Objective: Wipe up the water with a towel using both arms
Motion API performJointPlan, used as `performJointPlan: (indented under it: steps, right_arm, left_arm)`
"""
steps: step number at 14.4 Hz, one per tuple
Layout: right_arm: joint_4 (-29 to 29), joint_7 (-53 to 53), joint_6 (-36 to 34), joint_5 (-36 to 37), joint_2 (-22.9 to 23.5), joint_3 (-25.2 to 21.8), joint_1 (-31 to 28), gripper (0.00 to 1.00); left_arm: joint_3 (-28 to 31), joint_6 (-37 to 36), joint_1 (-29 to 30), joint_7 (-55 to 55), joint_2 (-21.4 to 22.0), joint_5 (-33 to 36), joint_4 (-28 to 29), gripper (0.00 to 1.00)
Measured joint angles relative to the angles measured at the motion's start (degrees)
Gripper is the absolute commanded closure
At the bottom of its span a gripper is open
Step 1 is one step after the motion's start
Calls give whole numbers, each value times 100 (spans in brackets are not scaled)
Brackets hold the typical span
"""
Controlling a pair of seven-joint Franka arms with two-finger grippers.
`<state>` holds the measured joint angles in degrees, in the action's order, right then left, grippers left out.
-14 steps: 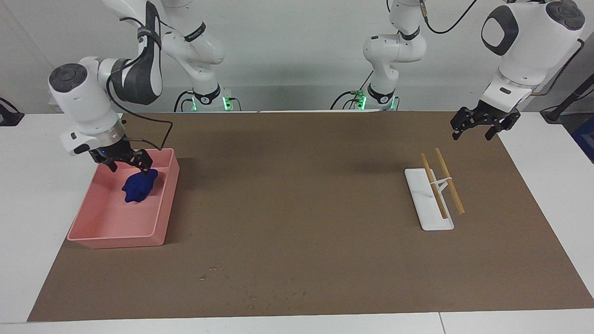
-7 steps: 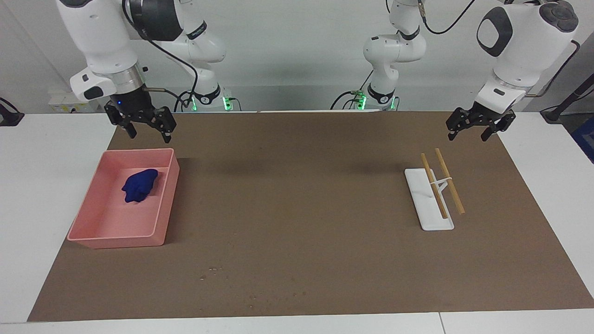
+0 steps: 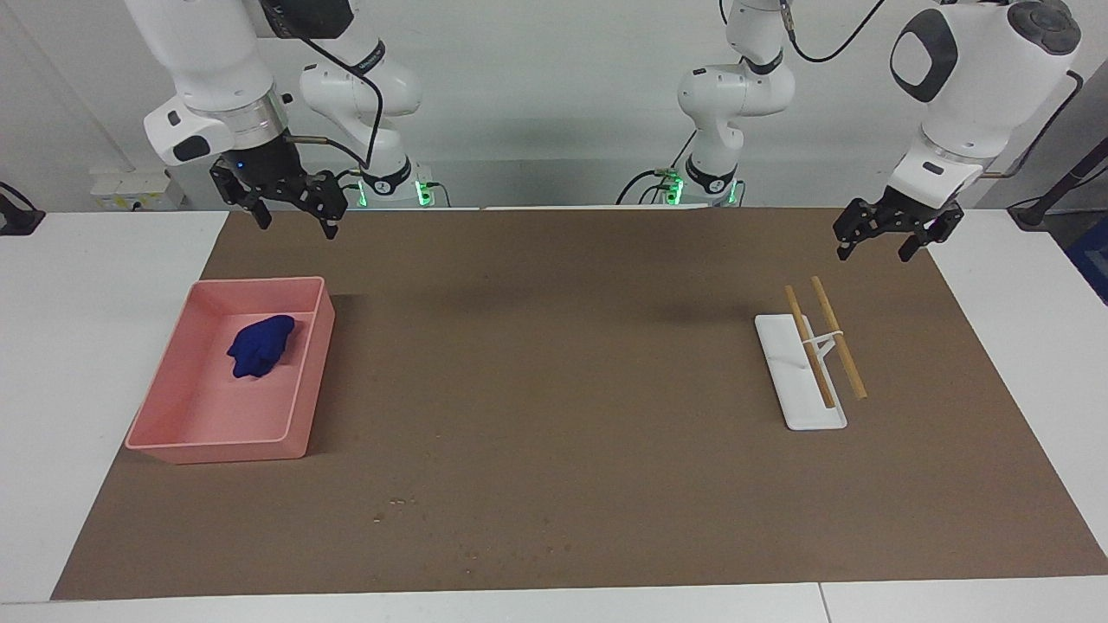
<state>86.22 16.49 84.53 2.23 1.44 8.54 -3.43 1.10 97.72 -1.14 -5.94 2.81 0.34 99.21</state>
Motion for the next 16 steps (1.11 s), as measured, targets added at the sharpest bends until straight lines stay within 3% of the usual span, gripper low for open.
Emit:
performJointPlan:
  steps: [6,10,16]
  right_arm:
    - [172,-4,-20,0,-80,-4,8,0]
    - [678,-5,297,0,-427,-2,8,0]
    - [642,-30,328,-135,-460,-32,-64,4]
  left_arm:
    - [-399,-1057,-339,421,-184,152,-930,0]
    - [-380,-1110,-411,489,-236,286,-949,0]
    - [-375,-1159,-313,489,-229,287,-951,0]
